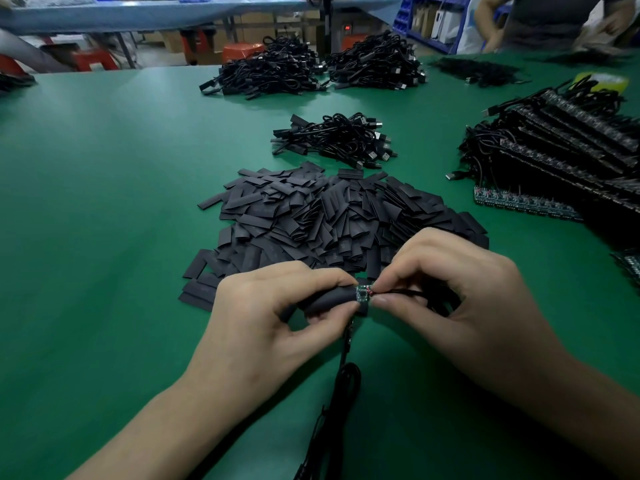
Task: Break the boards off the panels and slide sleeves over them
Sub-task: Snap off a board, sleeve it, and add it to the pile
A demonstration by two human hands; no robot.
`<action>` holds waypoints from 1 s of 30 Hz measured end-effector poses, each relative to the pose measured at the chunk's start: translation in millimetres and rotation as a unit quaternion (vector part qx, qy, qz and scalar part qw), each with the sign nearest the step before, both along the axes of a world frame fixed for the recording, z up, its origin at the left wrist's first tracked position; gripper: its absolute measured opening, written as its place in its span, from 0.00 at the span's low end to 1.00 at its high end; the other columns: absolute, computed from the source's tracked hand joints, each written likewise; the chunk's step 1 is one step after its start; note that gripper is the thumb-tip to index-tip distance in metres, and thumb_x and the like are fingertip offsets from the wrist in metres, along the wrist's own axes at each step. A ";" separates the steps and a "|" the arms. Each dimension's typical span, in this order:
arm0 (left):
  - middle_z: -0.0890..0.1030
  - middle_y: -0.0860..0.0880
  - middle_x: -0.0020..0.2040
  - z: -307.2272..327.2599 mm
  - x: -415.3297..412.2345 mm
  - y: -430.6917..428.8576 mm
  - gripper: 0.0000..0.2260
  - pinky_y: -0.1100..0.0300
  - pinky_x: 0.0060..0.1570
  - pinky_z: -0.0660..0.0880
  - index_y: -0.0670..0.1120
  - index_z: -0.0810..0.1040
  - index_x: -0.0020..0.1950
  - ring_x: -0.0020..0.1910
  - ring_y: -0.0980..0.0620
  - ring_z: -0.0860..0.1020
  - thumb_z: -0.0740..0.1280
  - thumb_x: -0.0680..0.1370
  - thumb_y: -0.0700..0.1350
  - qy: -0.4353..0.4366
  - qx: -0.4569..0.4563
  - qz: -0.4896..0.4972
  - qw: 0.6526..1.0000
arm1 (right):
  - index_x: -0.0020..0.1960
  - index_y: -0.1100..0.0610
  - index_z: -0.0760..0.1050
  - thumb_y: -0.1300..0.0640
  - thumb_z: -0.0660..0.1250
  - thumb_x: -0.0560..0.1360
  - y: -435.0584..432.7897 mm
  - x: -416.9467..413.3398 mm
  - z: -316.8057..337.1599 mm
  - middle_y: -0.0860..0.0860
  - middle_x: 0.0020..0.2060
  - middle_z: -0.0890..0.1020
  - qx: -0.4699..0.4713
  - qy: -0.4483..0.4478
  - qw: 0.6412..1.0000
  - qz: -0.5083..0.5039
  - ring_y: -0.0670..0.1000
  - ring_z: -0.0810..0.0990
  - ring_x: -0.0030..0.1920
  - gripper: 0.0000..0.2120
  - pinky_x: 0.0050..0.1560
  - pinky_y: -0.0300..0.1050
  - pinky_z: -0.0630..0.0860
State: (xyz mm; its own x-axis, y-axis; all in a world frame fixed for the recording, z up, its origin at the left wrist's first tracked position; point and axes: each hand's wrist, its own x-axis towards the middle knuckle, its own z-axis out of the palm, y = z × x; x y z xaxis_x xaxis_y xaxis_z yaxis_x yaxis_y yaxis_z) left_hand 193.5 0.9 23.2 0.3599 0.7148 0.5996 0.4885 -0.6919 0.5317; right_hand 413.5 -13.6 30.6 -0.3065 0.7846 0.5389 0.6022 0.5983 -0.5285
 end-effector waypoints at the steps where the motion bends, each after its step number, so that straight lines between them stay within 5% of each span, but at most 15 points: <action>1: 0.81 0.52 0.36 0.3 0.1 -0.1 0.06 0.65 0.40 0.74 0.49 0.86 0.49 0.36 0.56 0.78 0.75 0.73 0.44 -0.002 0.001 0.001 1.000 | 0.45 0.52 0.82 0.56 0.77 0.74 -0.1 0.1 0.4 0.44 0.42 0.80 -0.005 0.002 1.000 0.000 0.47 0.80 0.44 0.04 0.42 0.41 0.75; 8: 0.80 0.52 0.35 1.4 0.7 -0.9 0.06 0.66 0.39 0.73 0.48 0.86 0.49 0.35 0.55 0.77 0.75 0.73 0.42 -0.017 0.000 0.005 1.000 | 0.43 0.47 0.80 0.51 0.72 0.75 1.9 -0.2 -0.3 0.48 0.41 0.81 -0.113 0.082 0.990 0.005 0.52 0.80 0.42 0.03 0.41 0.46 0.76; 12: 0.79 0.53 0.35 2.3 0.6 -1.1 0.06 0.70 0.40 0.70 0.48 0.86 0.49 0.35 0.56 0.77 0.75 0.73 0.42 -0.015 0.005 0.001 1.000 | 0.50 0.46 0.79 0.42 0.71 0.73 2.0 -0.5 -4.2 0.51 0.37 0.82 -0.247 0.140 0.959 0.027 0.53 0.81 0.39 0.10 0.43 0.49 0.78; 15: 0.80 0.52 0.36 2.3 0.8 -1.2 0.06 0.70 0.40 0.70 0.48 0.86 0.49 0.35 0.56 0.76 0.75 0.73 0.42 -0.014 0.007 -0.003 1.000 | 0.52 0.47 0.80 0.44 0.68 0.77 1.7 -2.5 -2.6 0.51 0.35 0.82 -0.309 0.145 0.937 0.074 0.46 0.80 0.36 0.09 0.41 0.38 0.75; 18: 0.81 0.52 0.37 3.0 1.0 -1.5 0.06 0.69 0.40 0.71 0.46 0.86 0.50 0.36 0.57 0.77 0.75 0.74 0.42 -0.011 0.012 -0.010 1.000 | 0.46 0.49 0.81 0.47 0.65 0.79 1.0 -4.0 1.8 0.48 0.31 0.80 -0.328 0.163 0.925 0.100 0.39 0.73 0.31 0.10 0.35 0.28 0.68; 30: 0.83 0.52 0.42 1.4 -3.0 -0.9 0.12 0.66 0.46 0.75 0.45 0.87 0.51 0.41 0.56 0.79 0.77 0.72 0.49 0.025 0.066 0.004 0.997 | 0.45 0.52 0.82 0.50 0.67 0.80 -0.1 -3.5 3.0 0.47 0.28 0.78 -0.325 0.159 0.927 0.102 0.39 0.72 0.30 0.09 0.34 0.29 0.68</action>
State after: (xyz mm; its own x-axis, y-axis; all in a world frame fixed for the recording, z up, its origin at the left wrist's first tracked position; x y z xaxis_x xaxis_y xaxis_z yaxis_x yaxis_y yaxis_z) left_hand 190.6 0.0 24.6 0.3858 0.6337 0.6705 0.5185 -0.7501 0.4105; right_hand 410.0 -13.7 33.7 -0.3907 0.9185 0.0611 0.2644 0.1755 -0.9483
